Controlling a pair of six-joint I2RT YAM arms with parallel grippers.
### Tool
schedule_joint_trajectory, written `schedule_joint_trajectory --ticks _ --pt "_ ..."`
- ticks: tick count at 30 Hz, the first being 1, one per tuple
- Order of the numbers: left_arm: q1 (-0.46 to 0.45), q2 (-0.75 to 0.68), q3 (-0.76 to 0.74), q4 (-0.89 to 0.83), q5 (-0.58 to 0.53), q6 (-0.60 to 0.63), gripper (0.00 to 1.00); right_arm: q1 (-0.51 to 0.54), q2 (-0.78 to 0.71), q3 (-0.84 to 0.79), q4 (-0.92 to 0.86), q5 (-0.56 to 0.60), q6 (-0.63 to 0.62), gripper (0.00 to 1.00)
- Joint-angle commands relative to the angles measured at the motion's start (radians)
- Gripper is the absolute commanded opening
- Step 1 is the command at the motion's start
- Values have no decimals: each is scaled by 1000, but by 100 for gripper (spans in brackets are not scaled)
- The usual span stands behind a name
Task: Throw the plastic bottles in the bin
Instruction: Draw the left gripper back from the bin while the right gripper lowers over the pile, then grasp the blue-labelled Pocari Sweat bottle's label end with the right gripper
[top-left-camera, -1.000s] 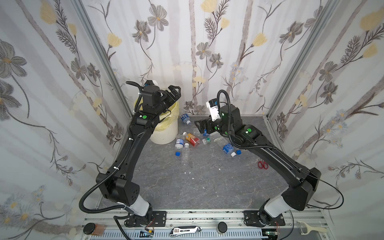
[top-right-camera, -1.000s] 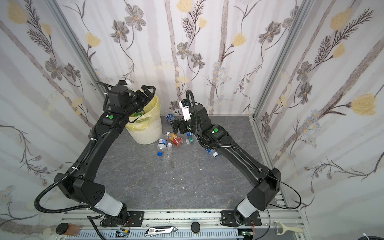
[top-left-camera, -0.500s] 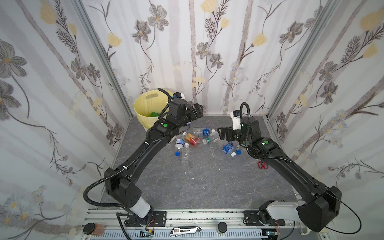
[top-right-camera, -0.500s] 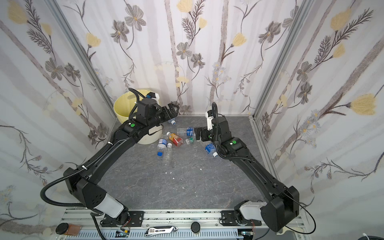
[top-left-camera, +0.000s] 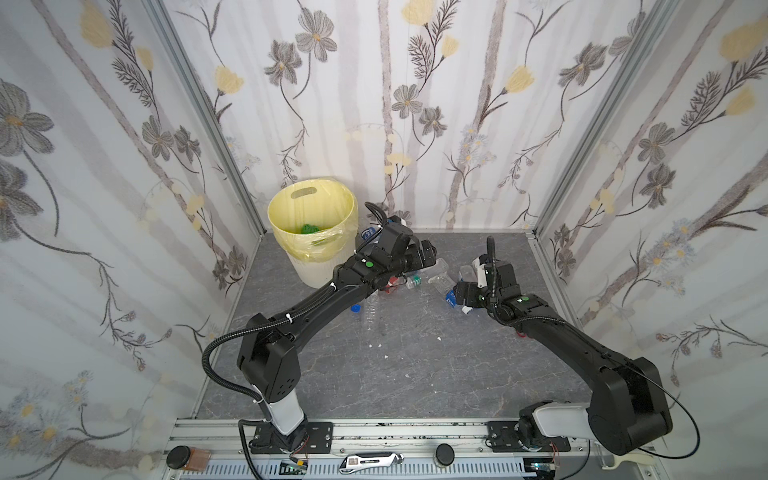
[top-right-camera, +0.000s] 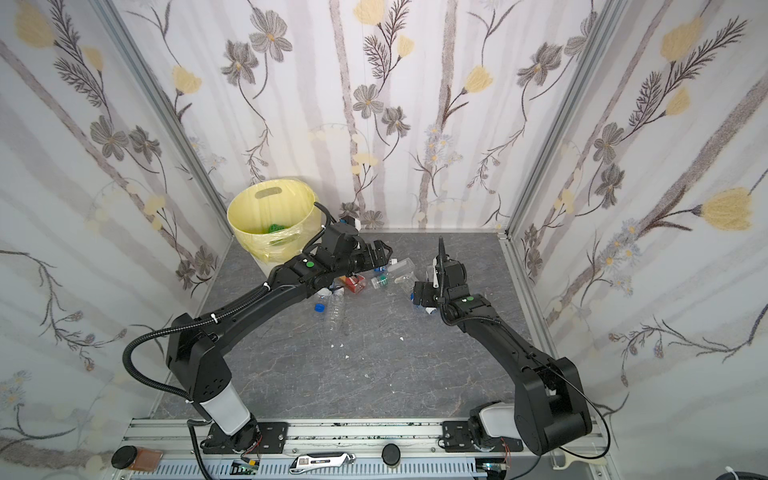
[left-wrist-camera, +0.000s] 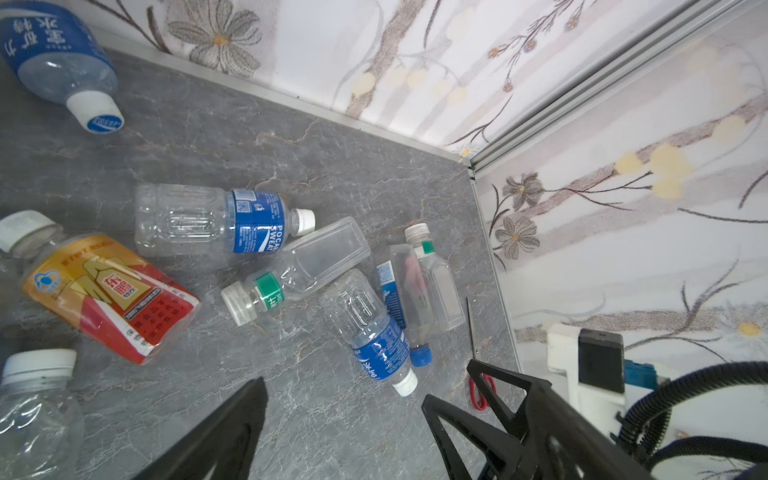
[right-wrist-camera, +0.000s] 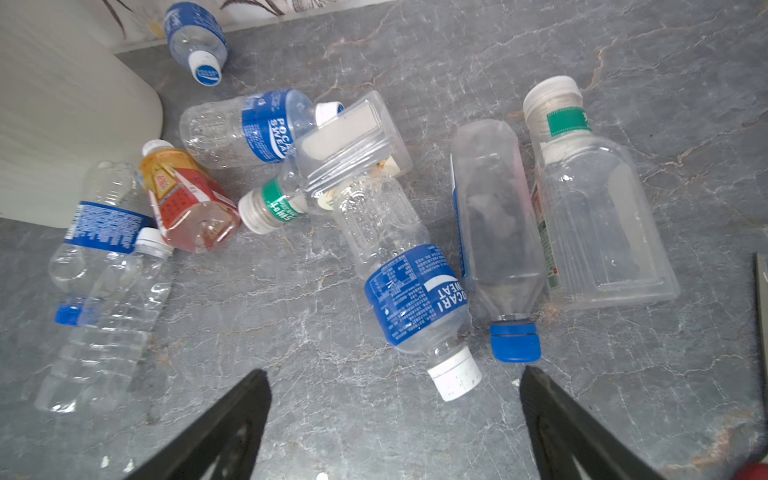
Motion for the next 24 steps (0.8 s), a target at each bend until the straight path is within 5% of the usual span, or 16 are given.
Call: schedule_joint_trajectory --ticks 1,24 --pt "-2 -8 -49 85 35 -53 100 -2 46 -12 104 -10 16 92" --pt "23 -37 -207 179 78 -92 100 -1 332 129 140 -55 16 81"
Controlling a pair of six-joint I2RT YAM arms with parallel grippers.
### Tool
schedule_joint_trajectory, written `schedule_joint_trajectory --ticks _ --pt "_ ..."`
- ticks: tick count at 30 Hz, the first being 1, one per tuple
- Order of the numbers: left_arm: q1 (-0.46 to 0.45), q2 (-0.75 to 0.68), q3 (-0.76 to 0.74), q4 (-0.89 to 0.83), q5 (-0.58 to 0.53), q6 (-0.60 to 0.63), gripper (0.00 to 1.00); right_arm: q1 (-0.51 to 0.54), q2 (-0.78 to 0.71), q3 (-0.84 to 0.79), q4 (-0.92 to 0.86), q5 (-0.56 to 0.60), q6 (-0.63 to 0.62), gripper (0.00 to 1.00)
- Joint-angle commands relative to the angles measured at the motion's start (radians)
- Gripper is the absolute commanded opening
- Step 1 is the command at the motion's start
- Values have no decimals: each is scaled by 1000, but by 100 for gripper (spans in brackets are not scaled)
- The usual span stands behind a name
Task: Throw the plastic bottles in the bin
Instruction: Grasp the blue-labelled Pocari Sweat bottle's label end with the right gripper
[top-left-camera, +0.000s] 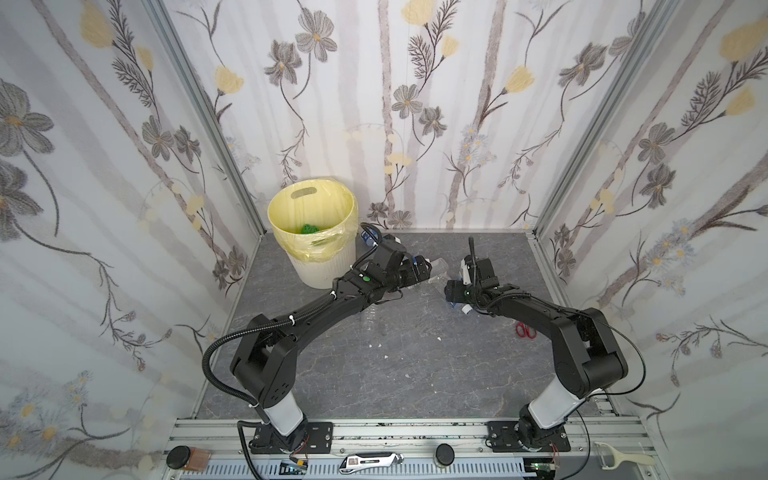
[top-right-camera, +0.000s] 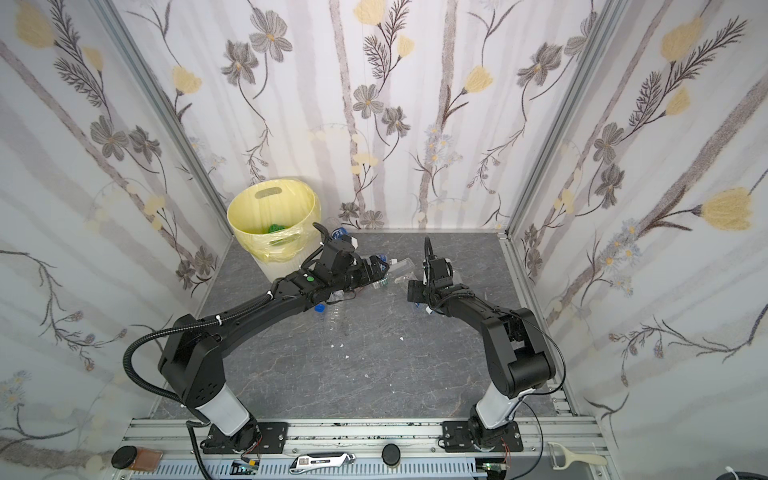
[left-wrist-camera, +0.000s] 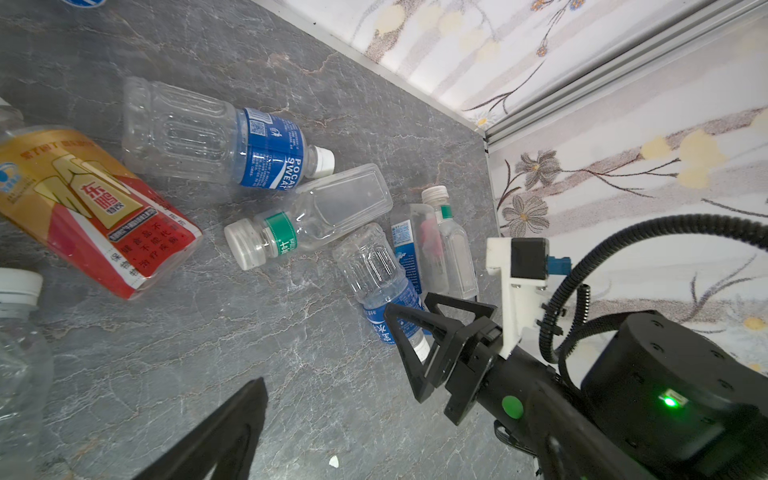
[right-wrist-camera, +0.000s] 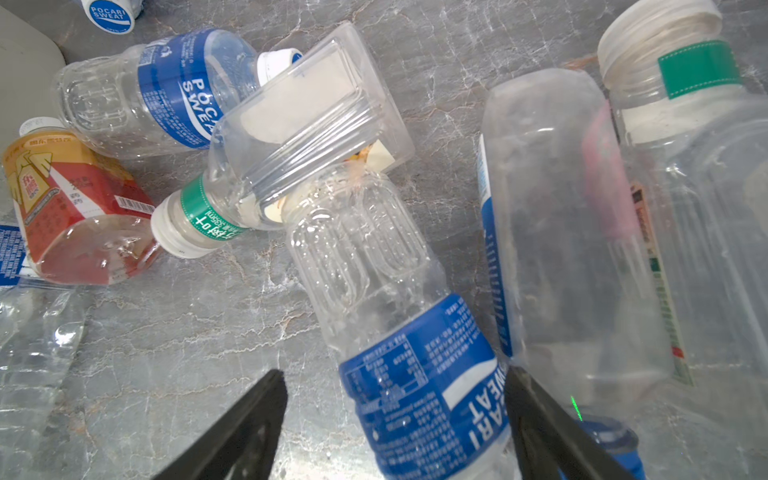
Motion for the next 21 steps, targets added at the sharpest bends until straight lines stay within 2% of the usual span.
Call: schedule_joint_trajectory --ticks 1,7,13,21 --pt "3 4 -4 44 4 -3 100 6 16 14 35 -25 4 80" --pt "6 -1 -22 49 4 -4 100 22 2 -9 27 -31 12 75" --pt "12 -7 -37 55 7 -11 100 31 -25 -40 26 -11 9 75" --pt "12 -9 -37 59 11 -21 100 32 20 12 8 7 -2 75"
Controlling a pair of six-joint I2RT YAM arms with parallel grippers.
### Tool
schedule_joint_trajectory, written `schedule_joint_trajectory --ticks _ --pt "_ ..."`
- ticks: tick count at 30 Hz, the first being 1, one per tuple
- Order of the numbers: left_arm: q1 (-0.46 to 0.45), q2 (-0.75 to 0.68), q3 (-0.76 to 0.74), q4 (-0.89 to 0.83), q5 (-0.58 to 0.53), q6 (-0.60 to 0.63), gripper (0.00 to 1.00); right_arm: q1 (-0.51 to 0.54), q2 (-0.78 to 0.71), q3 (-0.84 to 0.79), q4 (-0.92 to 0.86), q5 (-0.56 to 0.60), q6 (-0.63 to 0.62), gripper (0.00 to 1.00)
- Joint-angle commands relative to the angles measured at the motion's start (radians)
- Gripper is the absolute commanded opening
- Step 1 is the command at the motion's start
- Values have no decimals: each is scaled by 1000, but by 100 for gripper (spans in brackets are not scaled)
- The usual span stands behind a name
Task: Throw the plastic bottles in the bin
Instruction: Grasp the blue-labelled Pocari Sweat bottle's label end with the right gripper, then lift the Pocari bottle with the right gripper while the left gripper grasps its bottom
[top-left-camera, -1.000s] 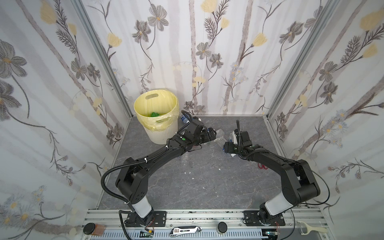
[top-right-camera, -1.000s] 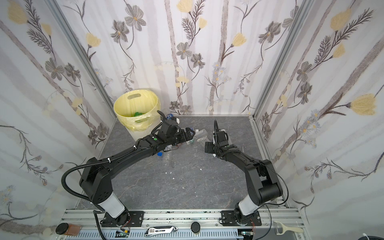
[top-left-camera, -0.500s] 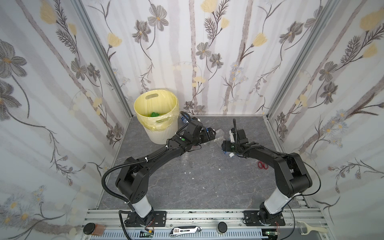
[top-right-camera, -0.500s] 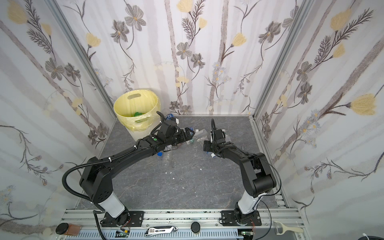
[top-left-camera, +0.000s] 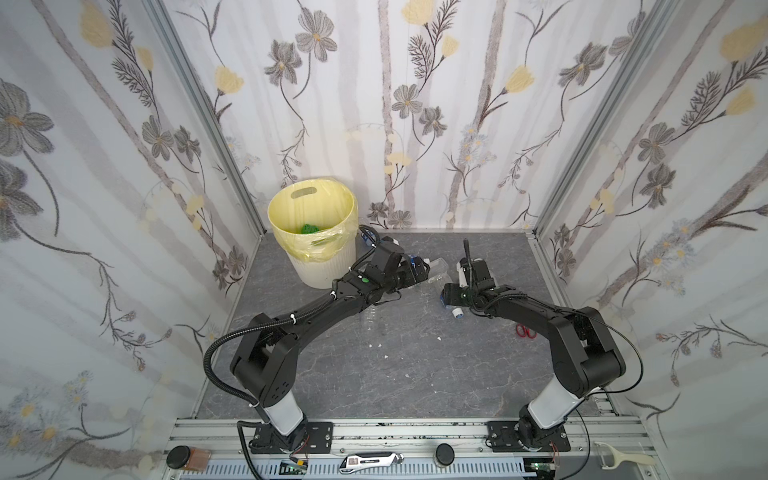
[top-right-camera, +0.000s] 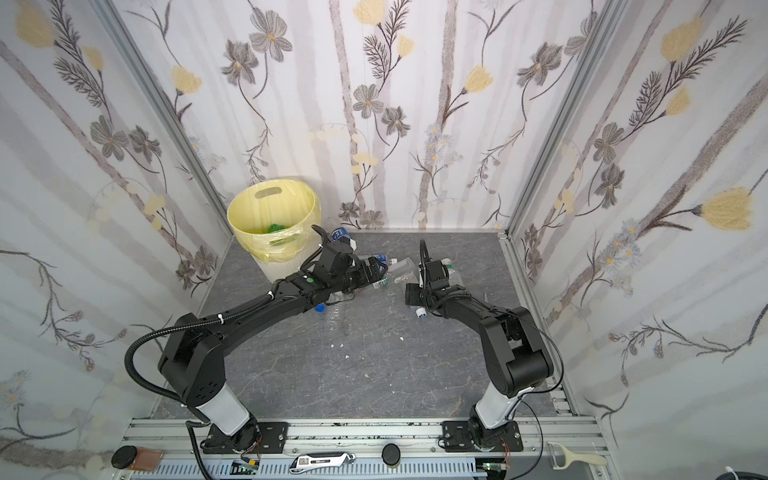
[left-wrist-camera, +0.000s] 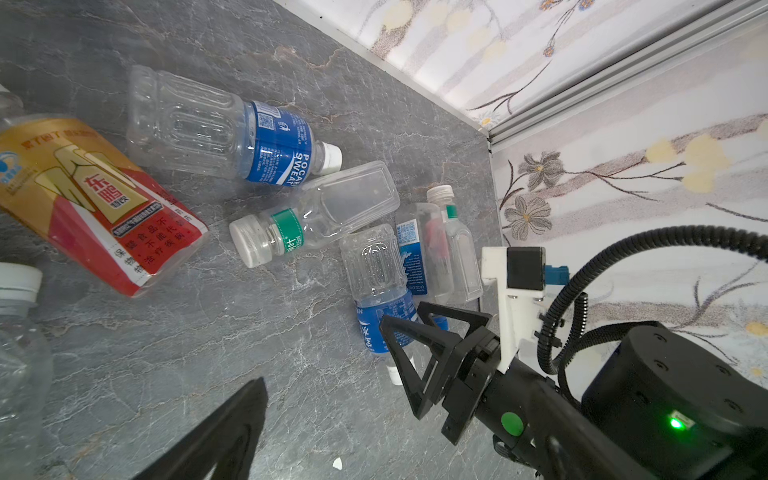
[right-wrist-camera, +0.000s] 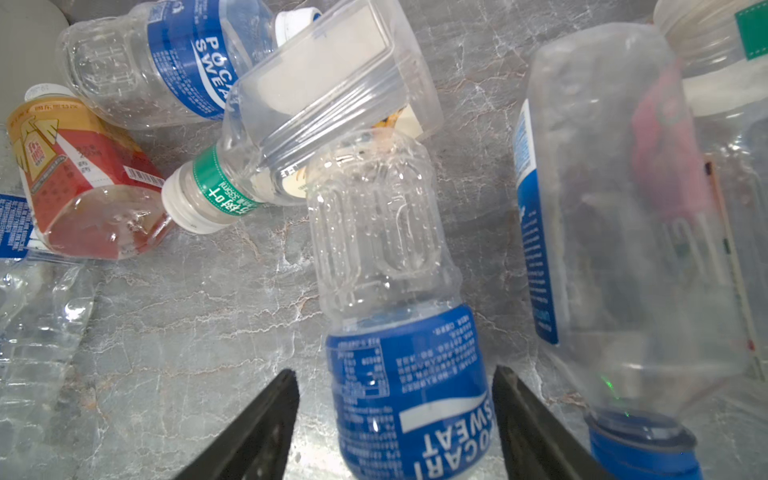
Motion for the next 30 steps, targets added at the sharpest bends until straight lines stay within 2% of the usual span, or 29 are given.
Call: schedule_joint_trajectory --ticks 1,8,30 --pt "-1 -13 -3 33 1 -13 100 1 21 21 16 13 -9 74" --pt "1 -23 -47 35 -3 -22 100 16 29 -6 25 7 -9 73" --pt "3 -26 -71 51 6 -33 100 68 43 -65 48 9 8 59"
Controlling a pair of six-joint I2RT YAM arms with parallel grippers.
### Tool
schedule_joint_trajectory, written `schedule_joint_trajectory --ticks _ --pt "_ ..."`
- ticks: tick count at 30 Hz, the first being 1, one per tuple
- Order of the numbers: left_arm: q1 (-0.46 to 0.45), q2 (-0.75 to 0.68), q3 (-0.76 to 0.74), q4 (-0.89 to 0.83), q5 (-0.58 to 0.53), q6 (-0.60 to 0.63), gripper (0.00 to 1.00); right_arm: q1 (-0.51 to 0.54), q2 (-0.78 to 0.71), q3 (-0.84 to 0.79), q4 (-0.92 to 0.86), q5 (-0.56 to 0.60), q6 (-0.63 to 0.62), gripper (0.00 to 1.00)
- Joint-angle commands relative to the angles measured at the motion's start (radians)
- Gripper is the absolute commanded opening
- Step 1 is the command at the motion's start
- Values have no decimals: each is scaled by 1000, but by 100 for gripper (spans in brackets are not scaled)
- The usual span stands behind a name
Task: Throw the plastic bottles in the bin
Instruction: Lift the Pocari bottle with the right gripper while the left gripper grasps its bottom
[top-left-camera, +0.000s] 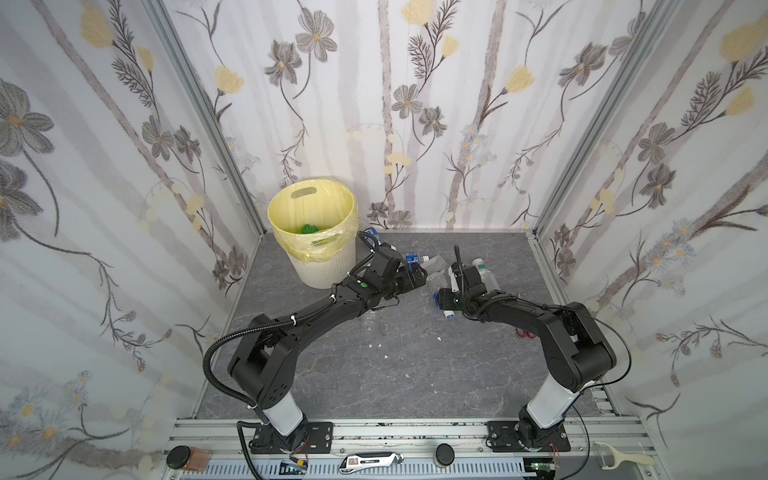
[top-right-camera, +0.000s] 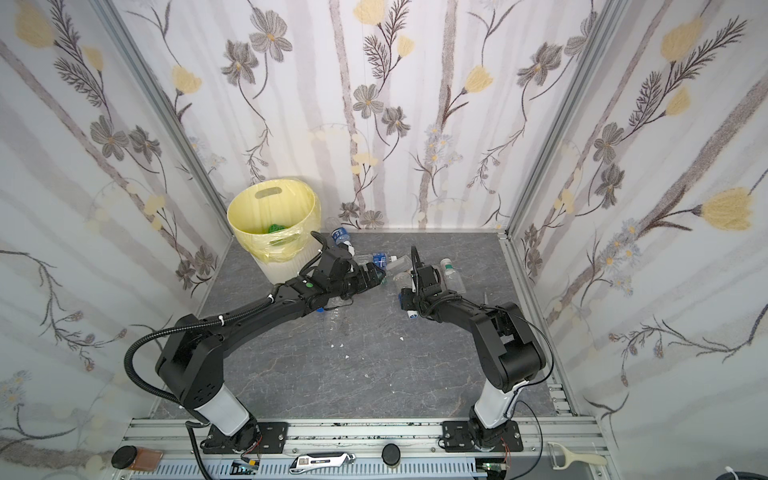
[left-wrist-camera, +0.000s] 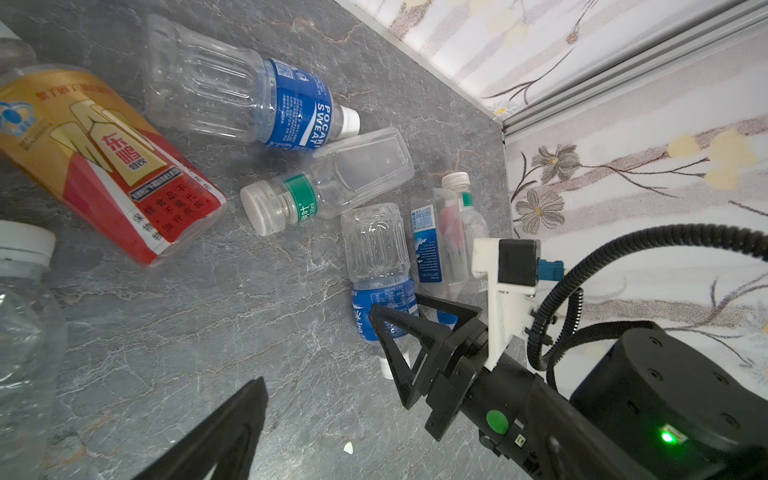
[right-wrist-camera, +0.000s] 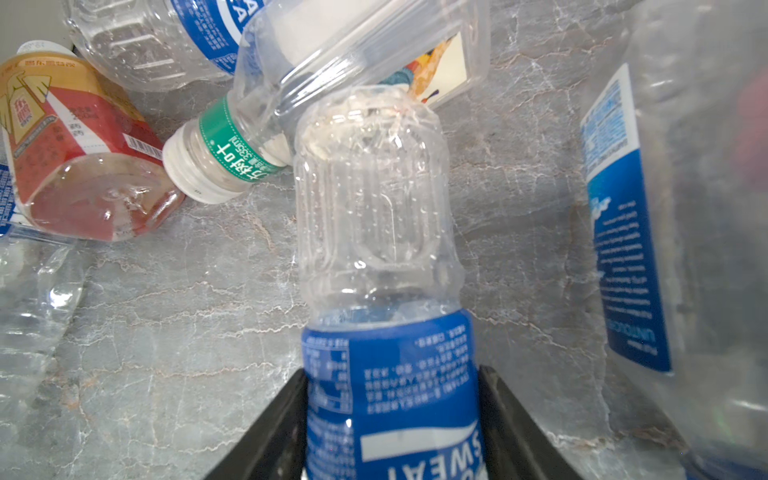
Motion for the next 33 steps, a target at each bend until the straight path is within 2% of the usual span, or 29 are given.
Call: schedule_joint_trajectory --ticks 1,19,33 --pt "1 -8 -5 30 -2 -10 100 9 -7 -26 -54 -6 10 59" --pt "0 59 -10 50 40 -44 100 59 -189 -96 -73 -79 46 56" --pt "-3 100 18 87 57 -63 90 79 -311 -47 -88 -201 64 55"
